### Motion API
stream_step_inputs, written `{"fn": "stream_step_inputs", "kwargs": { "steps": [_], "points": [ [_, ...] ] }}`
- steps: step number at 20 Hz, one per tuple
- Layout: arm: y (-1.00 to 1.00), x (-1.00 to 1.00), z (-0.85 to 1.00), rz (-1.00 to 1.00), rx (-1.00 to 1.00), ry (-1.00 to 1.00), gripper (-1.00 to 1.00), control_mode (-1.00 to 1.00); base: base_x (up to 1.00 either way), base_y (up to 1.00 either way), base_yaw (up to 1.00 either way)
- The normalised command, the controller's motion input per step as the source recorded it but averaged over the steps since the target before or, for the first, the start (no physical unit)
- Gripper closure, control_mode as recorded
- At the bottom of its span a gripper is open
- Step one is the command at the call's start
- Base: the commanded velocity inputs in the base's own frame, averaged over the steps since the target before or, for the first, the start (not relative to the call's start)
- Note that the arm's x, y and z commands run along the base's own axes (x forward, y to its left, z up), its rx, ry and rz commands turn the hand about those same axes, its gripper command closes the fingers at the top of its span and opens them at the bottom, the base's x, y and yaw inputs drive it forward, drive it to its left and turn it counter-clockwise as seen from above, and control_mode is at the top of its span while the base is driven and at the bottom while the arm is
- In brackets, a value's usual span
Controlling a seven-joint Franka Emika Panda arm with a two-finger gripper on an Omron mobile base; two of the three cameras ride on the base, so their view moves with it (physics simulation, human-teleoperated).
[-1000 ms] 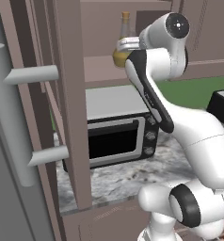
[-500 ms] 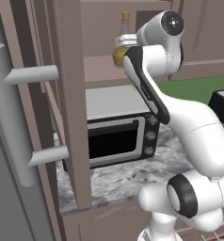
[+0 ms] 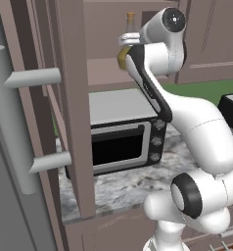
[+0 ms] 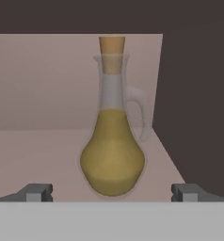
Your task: Move the mustard and oil and vinegar bottle from the cabinet to the dining counter.
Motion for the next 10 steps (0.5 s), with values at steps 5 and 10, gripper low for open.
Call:
{"fn": "stream_step_inputs", "kwargs": {
  "steps": [5, 10],
  "points": [
    [0.0, 0.23, -0.05, -0.01, 0.0, 0.0, -1.0, -1.0, 0.0, 0.0, 0.0],
    [0.0, 0.21, -0.1, 0.0, 0.0, 0.0, -1.0, -1.0, 0.0, 0.0, 0.0]
  ]
}}
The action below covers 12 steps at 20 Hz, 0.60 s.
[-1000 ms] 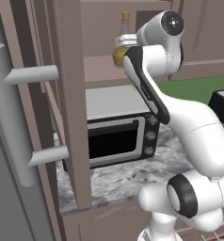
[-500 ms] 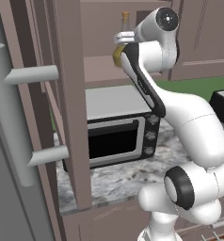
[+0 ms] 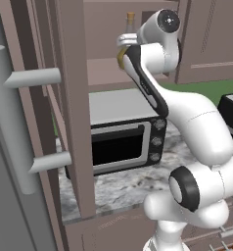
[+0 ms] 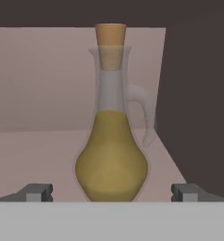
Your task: Move the mustard and oil and vinegar bottle from the cabinet to the dining counter.
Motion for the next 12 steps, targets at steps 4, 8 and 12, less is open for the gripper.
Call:
{"fn": "stream_step_inputs", "kwargs": {
  "steps": [4, 8, 12],
  "points": [
    [-0.02, 0.19, -0.01, 0.0, 0.0, 0.0, -1.0, -1.0, 0.0, 0.0, 0.0],
    [0.0, 0.16, 0.0, 0.0, 0.0, 0.01, -1.0, -1.0, 0.0, 0.0, 0.0],
    [0.0, 0.11, 0.0, 0.0, 0.0, 0.03, -1.0, -1.0, 0.0, 0.0, 0.0]
  ]
}}
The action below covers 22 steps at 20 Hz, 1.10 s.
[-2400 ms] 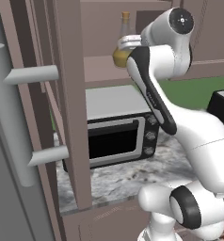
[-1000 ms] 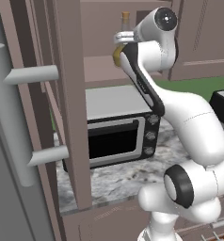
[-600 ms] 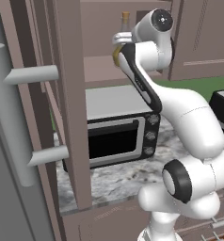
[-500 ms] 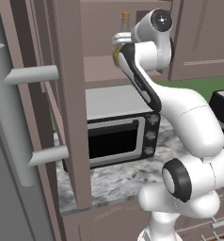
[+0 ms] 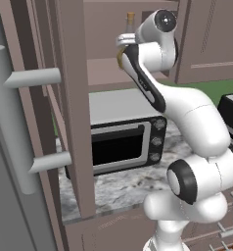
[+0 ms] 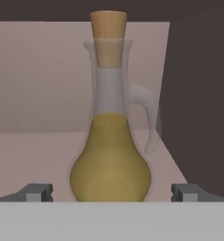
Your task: Move the mustard and oil and vinegar bottle from the cabinet to the dining counter.
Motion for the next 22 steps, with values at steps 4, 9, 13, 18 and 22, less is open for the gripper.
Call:
{"fn": "stream_step_inputs", "kwargs": {
  "steps": [4, 9, 13, 18, 22],
  "points": [
    [0.0, 0.13, -0.01, -0.02, 0.0, 0.06, -1.0, -1.0, 0.0, 0.0, 0.0],
    [0.0, 0.16, -0.02, -0.01, 0.0, 0.03, -1.0, -1.0, 0.0, 0.0, 0.0],
    [0.0, 0.15, -0.06, 0.0, 0.0, 0.0, -1.0, -1.0, 0.0, 0.0, 0.0],
    [0.03, 0.14, -0.03, 0.0, 0.0, 0.0, -1.0, -1.0, 0.0, 0.0, 0.0],
    [0.05, 0.13, -0.06, 0.0, 0.0, 0.0, -1.0, -1.0, 0.0, 0.0, 0.0]
  ]
}}
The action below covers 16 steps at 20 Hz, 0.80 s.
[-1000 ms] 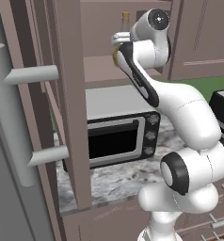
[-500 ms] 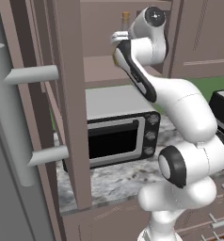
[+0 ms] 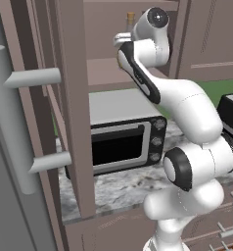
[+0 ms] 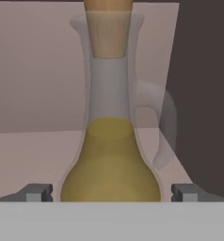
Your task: Move the mustard and oil and vinegar bottle from the cabinet to the dining counter.
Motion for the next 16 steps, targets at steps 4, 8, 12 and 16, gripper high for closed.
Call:
{"fn": "stream_step_inputs", "kwargs": {
  "steps": [4, 8, 12, 16],
  "points": [
    [0.09, 0.16, -0.07, 0.0, 0.0, 0.0, -1.0, -1.0, 0.0, 0.0, 0.0],
    [0.03, 0.17, -0.07, 0.0, 0.0, 0.0, -1.0, -1.0, 0.0, 0.0, 0.0],
    [0.0, 0.21, 0.0, 0.0, 0.0, 0.0, -1.0, -1.0, 0.0, 0.0, 0.0],
    [0.0, 0.13, 0.01, 0.0, 0.0, -0.02, -1.0, -1.0, 0.0, 0.0, 0.0]
  ]
}}
